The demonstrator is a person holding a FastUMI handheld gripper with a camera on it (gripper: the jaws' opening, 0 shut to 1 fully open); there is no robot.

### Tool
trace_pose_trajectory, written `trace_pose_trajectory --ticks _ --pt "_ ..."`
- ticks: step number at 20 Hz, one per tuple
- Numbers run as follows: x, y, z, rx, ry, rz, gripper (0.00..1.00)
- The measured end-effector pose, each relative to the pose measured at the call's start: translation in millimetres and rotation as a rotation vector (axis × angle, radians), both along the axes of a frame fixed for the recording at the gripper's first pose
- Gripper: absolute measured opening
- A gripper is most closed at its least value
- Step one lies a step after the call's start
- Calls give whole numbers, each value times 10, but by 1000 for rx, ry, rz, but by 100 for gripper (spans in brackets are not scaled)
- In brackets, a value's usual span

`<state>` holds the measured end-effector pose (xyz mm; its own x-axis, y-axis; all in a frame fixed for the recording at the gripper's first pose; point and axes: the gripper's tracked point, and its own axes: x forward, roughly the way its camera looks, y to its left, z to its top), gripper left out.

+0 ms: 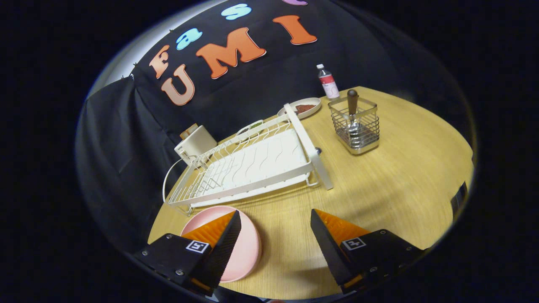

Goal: Take the plate from the dish rack, then take the spoon from the basket and place it into the plate.

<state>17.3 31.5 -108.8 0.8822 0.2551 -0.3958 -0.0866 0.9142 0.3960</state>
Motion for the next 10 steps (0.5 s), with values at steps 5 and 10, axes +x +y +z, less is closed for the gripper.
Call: trace_pose_trajectory --ticks 5,10 --pt "184 -661 257 -141 -133 -143 99" --pt "412 -1133 589 -300 -287 -263 98"
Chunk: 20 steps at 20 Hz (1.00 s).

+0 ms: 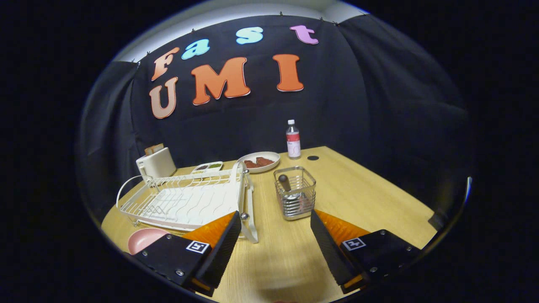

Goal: Take the plate from the dish rack, then take the spoon from the basket and place it into the plate.

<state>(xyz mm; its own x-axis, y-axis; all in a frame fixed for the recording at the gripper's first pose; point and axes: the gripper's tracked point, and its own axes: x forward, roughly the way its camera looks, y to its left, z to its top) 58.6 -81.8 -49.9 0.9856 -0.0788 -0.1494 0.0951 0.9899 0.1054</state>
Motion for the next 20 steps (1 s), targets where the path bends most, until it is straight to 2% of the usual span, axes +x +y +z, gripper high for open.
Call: trace_pose_trajectory --ticks 6,10,16,20 --pt "381 -239 187 -84 -114 -92 99" --pt "644 -236 143 -72 -142 -102 87" --pt "938 -209 -7 -75 -105 -118 54" --pt "1021 -206 37 -69 -122 -140 21"
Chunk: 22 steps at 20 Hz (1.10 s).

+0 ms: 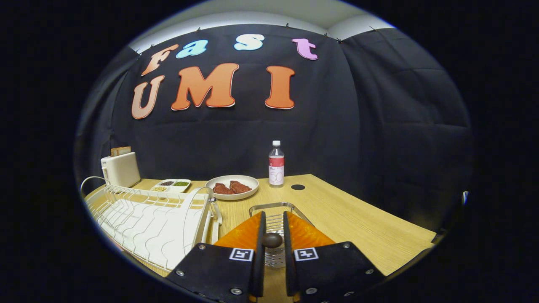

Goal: Take the plate from the dish rack, then take the spoon from the basket and place it into the plate.

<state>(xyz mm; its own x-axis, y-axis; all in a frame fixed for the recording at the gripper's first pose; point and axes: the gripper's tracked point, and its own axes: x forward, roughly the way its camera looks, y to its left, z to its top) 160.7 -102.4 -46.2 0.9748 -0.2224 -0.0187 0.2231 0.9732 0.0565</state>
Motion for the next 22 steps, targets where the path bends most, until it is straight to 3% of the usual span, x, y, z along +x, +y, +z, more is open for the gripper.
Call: trace_pose_trajectory --ticks 1,7,16,22 --pt "16 21 17 2 -4 4 16" --pt "32 41 72 13 -10 6 6" --pt "-92 7 486 -2 -86 6 6" --pt "-449 -24 909 -23 -153 -1 6"
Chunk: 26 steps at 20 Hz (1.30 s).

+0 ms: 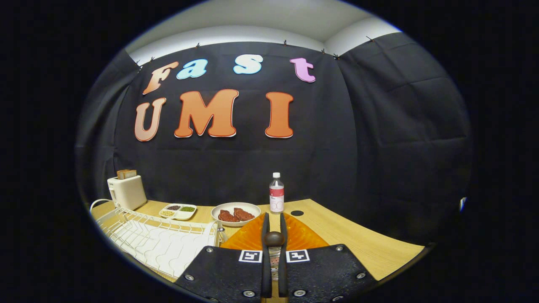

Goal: Take the plate from the dish rack, then take the spoon from the basket and place it into the plate.

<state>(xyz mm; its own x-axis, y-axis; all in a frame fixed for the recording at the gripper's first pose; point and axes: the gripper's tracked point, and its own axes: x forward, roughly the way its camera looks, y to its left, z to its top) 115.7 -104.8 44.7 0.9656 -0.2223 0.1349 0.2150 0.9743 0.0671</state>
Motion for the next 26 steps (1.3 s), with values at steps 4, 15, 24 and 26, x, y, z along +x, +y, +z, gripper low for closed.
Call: trace_pose_trajectory --ticks 4,15,24,26 --pt "-384 105 280 -15 -34 15 6" --pt "-1350 1225 314 -8 -65 206 6" --pt "-1579 2354 -175 -16 -13 402 6" --pt "-1568 2520 -312 -12 8 426 6"
